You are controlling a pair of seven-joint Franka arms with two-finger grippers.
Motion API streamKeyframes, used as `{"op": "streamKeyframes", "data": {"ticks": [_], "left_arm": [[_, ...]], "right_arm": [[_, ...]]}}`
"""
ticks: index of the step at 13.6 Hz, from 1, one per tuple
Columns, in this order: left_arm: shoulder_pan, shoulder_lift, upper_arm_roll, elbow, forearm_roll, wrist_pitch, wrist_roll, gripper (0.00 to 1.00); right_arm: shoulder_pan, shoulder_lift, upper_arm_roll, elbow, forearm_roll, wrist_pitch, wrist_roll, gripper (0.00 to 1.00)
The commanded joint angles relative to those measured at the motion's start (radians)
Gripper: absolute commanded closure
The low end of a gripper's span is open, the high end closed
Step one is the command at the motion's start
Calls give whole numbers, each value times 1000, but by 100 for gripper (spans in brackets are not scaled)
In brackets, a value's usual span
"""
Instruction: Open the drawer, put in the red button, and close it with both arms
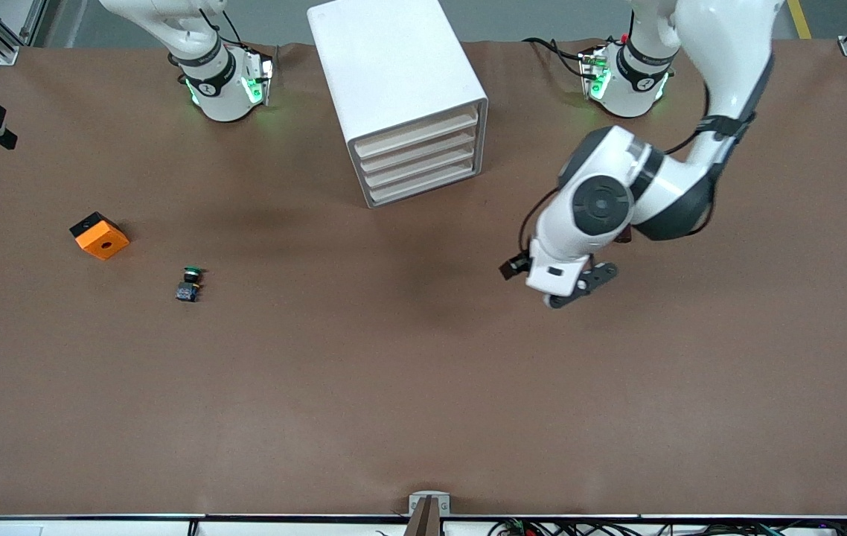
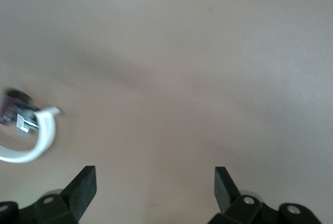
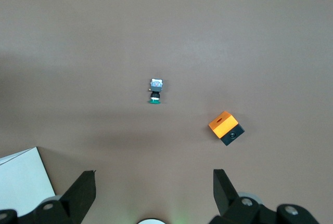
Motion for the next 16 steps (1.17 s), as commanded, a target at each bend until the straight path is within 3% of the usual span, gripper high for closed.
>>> {"op": "streamKeyframes", "data": {"ticks": [1,5,11,13,16], "left_arm": [[126,-120,-13,-84,9,-56,182,0],[306,-228,-18,-158,3,-76,467,0],[507,-295,-18,-166,-6,-135,828,0],[532,-328,-7,-164,-17,-147,930,0],[460,-377,98,-166,-31,-152,969,0]], "right_arm": [[-3,-9,4,5,-4,-15,30,0],[-1,-9,4,2,-4,-15,28,0],[-1,-3,4,-1,-4,-18,27,0],[-4,1,4,1,-6,-18,27,0],[-6,6,2,1,-9,-10,27,0]]}}
